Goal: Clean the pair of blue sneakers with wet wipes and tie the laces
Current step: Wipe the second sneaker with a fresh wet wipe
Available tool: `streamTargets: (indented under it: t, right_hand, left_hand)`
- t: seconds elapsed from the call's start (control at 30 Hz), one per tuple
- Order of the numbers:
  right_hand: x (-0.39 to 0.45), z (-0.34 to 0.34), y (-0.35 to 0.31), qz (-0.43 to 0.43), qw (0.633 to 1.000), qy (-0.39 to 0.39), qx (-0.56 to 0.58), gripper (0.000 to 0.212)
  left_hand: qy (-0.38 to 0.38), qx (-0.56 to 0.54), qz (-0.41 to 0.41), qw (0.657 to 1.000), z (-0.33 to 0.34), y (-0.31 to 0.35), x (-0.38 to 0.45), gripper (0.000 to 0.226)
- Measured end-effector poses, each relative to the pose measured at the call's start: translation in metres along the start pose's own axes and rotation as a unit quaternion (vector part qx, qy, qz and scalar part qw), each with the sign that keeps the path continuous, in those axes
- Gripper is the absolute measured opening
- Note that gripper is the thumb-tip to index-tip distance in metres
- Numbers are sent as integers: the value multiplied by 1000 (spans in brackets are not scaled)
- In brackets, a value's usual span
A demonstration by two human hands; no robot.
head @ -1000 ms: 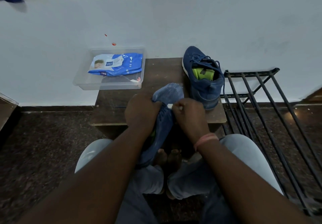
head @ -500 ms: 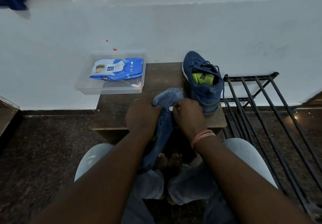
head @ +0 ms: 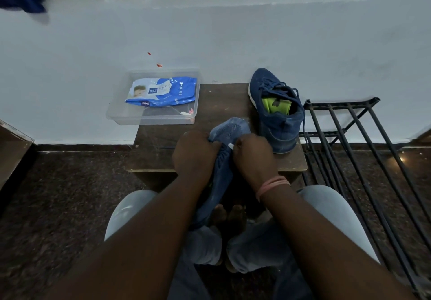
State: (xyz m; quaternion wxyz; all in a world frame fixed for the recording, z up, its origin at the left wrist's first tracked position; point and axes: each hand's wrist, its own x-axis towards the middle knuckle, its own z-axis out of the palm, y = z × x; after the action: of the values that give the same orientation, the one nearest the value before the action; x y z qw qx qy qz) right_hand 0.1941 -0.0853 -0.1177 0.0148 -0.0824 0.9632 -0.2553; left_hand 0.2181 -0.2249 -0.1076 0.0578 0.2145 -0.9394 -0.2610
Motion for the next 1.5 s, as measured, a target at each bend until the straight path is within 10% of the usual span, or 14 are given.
streamTargets:
  t: [1.5]
  right_hand:
    - [-37, -11, -3, -46, 995, -66, 57, 32]
  left_hand:
    - [7, 26, -28, 999, 0, 6, -3, 26]
